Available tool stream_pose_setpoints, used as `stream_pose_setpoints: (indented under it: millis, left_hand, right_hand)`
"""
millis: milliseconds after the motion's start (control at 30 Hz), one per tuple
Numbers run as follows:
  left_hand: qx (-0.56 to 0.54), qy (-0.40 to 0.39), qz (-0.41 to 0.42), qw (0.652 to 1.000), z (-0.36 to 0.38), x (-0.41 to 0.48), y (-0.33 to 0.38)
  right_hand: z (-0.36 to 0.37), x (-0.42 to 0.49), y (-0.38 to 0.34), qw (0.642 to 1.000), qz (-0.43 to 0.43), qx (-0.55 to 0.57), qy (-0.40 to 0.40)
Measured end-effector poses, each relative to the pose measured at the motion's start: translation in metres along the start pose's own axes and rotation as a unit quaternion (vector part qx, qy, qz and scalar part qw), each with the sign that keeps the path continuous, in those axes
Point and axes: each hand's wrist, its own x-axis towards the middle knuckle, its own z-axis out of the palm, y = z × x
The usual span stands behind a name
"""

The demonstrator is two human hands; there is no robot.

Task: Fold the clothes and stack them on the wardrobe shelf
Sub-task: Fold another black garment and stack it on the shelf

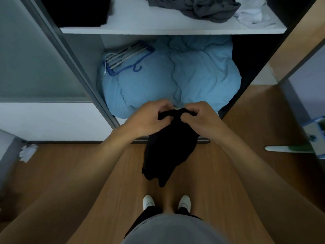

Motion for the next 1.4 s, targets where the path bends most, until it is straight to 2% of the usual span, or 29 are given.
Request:
stream_pose_setpoints:
  millis: [133,300,500,633,733,867,1067,1133,1267,1400]
  left_hand:
    - [0.039,0.056,0.05,0.996,0.005,-0.007,-0.007]
    - [0.03,0.072,0.064,0.995,0.014,-0.02,-0.03]
    - [0.025,-0.005,-0.094,0.995,0.034,-0.017,-0.055]
    - [-0.018,0.0,-0.189,0.982,0.051,-0.01,-0.077]
    - [-0.013,0.023,-0.228,0.973,0.055,-0.006,-0.088]
    - [0.083,0.024,-0.273,0.958,0.056,-0.006,-0.105]
    - [0.119,-0.01,-0.329,0.937,0.055,-0.017,-0.12]
    - [0.097,0.007,-0.331,0.939,0.052,-0.016,-0.123]
    - [0.002,0.113,-0.299,0.948,0.034,-0.013,-0.12]
    - [-0.092,0.155,-0.279,0.943,0.015,-0.015,-0.103]
  right_hand:
    - [0.005,0.007,-0.007,0.999,-0.029,-0.021,0.041]
    - [0.012,0.012,-0.009,0.989,-0.074,-0.126,0.036]
    - [0.013,0.019,-0.024,0.98,-0.11,-0.162,0.044]
    - [0.005,0.022,-0.034,0.983,-0.114,-0.138,0.047]
    - [-0.005,0.022,-0.031,0.987,-0.086,-0.132,0.034]
    - [-0.012,0.017,-0.019,0.988,-0.035,-0.152,0.001]
    - [-0.01,0.015,-0.006,0.988,0.003,-0.155,-0.008]
    - [-0.01,0.016,-0.004,0.987,0.005,-0.16,-0.027]
    - [-0.019,0.017,0.006,0.979,0.003,-0.183,-0.092]
    - [-0.027,0.019,0.017,0.979,0.038,-0.178,-0.095]
